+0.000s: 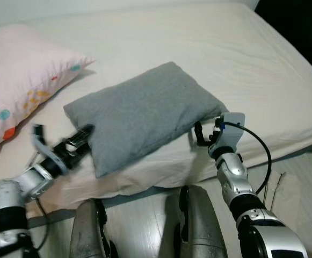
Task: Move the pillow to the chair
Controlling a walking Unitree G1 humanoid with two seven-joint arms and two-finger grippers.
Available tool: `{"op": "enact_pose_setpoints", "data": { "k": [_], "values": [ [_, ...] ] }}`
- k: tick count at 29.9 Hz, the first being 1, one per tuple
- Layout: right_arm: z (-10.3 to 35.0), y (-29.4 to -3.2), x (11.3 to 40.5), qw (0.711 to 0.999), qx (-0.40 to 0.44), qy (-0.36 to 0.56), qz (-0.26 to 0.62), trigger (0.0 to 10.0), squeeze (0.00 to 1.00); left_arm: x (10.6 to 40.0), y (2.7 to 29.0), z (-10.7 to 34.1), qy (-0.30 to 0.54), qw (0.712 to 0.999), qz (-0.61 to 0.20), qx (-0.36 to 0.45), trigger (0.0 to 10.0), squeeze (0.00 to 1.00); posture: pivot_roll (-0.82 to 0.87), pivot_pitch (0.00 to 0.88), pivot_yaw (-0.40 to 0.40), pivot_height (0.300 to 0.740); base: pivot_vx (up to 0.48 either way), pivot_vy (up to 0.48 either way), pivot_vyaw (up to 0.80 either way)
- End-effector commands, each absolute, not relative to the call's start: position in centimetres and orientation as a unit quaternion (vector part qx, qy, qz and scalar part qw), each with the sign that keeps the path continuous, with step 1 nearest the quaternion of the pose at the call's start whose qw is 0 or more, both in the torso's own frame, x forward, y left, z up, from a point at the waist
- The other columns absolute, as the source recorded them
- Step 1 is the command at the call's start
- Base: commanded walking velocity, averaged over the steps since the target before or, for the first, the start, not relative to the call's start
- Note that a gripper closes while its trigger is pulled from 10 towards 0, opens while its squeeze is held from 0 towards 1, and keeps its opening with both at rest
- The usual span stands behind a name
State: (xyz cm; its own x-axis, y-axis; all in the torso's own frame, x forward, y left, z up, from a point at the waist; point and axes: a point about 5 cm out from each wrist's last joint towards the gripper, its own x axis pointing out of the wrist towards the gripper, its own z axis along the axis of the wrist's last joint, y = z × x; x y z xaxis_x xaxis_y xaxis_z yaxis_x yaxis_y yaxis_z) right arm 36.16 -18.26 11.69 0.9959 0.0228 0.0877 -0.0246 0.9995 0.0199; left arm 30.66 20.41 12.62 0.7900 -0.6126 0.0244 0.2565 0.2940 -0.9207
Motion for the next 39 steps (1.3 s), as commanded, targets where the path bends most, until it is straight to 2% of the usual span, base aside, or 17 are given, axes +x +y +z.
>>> {"op": "enact_pose_setpoints", "data": {
  "k": [1, 3, 4, 5, 6, 8, 11, 15, 18, 19, 20, 22, 23, 28, 36, 37, 39],
  "values": [
    [10.9, -18.1, 35.9, 0.999, 0.017, -0.029, 0.013, 10.0, 0.00, 30.5, 18.0, 12.1, 0.200, 0.781, -0.289, -0.516, 10.0, 1.00, 0.02, 0.286, -0.018, 0.557, 0.000, 0.000, 0.00],
    [10.9, -18.1, 35.9, 0.999, 0.017, -0.029, 0.013, 10.0, 0.00, 30.5, 18.0, 12.1, 0.200, 0.781, -0.289, -0.516, 10.0, 1.00, 0.02, 0.286, -0.018, 0.557, 0.000, 0.000, 0.00],
    [10.9, -18.1, 35.9, 0.999, 0.017, -0.029, 0.012, 10.0, 0.00, 30.9, 16.6, 12.5, 0.193, 0.773, -0.294, -0.528, 10.0, 0.25, 0.02, 0.287, -0.019, 0.557, 0.000, 0.000, 0.00],
    [10.9, -18.1, 35.9, 0.999, 0.017, -0.029, 0.012, 10.0, 0.00, 30.9, 16.6, 12.5, 0.193, 0.773, -0.294, -0.528, 10.0, 0.25, 0.02, 0.287, -0.019, 0.557, 0.000, 0.000, 0.00],
    [11.0, -18.1, 35.9, 0.999, 0.017, -0.028, 0.011, 10.0, 0.00, 31.2, 15.6, 12.8, 0.184, 0.763, -0.295, -0.545, 10.0, 0.00, 0.02, 0.288, -0.019, 0.557, 0.000, 0.000, 0.00],
    [11.0, -18.1, 35.9, 0.999, 0.017, -0.028, 0.011, 10.0, 0.00, 31.2, 15.6, 12.8, 0.184, 0.763, -0.295, -0.545, 10.0, 0.00, 0.02, 0.288, -0.019, 0.557, 0.000, 0.000, 0.00],
    [11.0, -18.1, 35.9, 0.999, 0.018, -0.028, 0.010, 10.0, 0.00, 32.2, 15.2, 13.5, 0.158, 0.740, -0.285, -0.588, 10.0, 0.00, 0.02, 0.287, -0.017, 0.557, 0.000, 0.000, 0.00],
    [11.0, -18.0, 36.0, 0.999, 0.019, -0.027, 0.010, 10.0, 0.00, 33.7, 16.9, 14.5, 0.106, 0.721, -0.234, -0.643, 10.0, 0.00, 0.03, 0.287, -0.016, 0.557, 0.000, 0.000, 0.00],
    [10.9, -18.0, 36.0, 0.999, 0.019, -0.026, 0.010, 10.0, 0.00, 34.1, 17.2, 14.7, 0.098, 0.738, -0.205, -0.636, 10.0, 0.00, 0.03, 0.287, -0.016, 0.557, 0.000, 0.000, 0.00],
    [10.9, -17.9, 36.0, 0.999, 0.019, -0.025, 0.010, 10.0, 0.00, 34.0, 17.0, 14.6, 0.107, 0.769, -0.201, -0.597, 10.0, 0.00, 0.03, 0.287, -0.017, 0.557, 0.000, 0.000, 0.00],
    [10.9, -17.9, 36.0, 0.999, 0.019, -0.024, 0.011, 10.0, 0.00, 33.9, 16.6, 14.1, 0.131, 0.803, -0.196, -0.548, 3.5, 0.00, 0.03, 0.286, -0.016, 0.557, 0.000, 0.000, 0.00],
    [10.9, -17.9, 36.0, 0.999, 0.019, -0.024, 0.011, 10.0, 0.00, 33.9, 16.6, 14.1, 0.131, 0.803, -0.196, -0.548, 3.5, 0.00, 0.03, 0.286, -0.016, 0.557, 0.000, 0.000, 0.00],
    [10.8, -17.8, 36.0, 1.000, 0.019, -0.022, 0.011, 10.0, 0.00, 33.6, 16.3, 13.5, 0.153, 0.829, -0.199, -0.499, 0.0, 0.00, 0.03, 0.288, -0.014, 0.557, 0.000, 0.000, 0.00],
    [10.8, -17.9, 36.0, 1.000, 0.018, -0.019, 0.010, 10.0, 0.00, 32.5, 15.8, 11.9, 0.220, 0.866, -0.212, -0.395, 0.0, 0.00, 0.03, 0.289, -0.012, 0.557, 0.000, 0.000, 0.00],
    [10.8, -18.0, 36.0, 1.000, 0.018, -0.018, 0.006, 10.0, 0.00, 31.9, 16.0, 11.7, 0.240, 0.873, -0.232, -0.356, 0.0, 0.00, 0.04, 0.291, -0.012, 0.557, 0.000, 0.000, 0.00],
    [11.4, -18.4, 36.1, 0.999, 0.036, -0.039, -0.005, 10.0, 0.00, 30.9, 18.0, 12.8, 0.257, 0.872, -0.289, -0.299, 0.0, 0.00, 0.04, 0.288, -0.014, 0.557, 0.000, 0.000, 0.00],
    [11.4, -18.4, 36.1, 0.999, 0.036, -0.039, -0.005, 10.0, 0.00, 30.9, 18.0, 12.8, 0.257, 0.872, -0.289, -0.299, 0.0, 0.00, 0.04, 0.288, -0.014, 0.557, 0.000, 0.000, 0.00]
  ]
}}
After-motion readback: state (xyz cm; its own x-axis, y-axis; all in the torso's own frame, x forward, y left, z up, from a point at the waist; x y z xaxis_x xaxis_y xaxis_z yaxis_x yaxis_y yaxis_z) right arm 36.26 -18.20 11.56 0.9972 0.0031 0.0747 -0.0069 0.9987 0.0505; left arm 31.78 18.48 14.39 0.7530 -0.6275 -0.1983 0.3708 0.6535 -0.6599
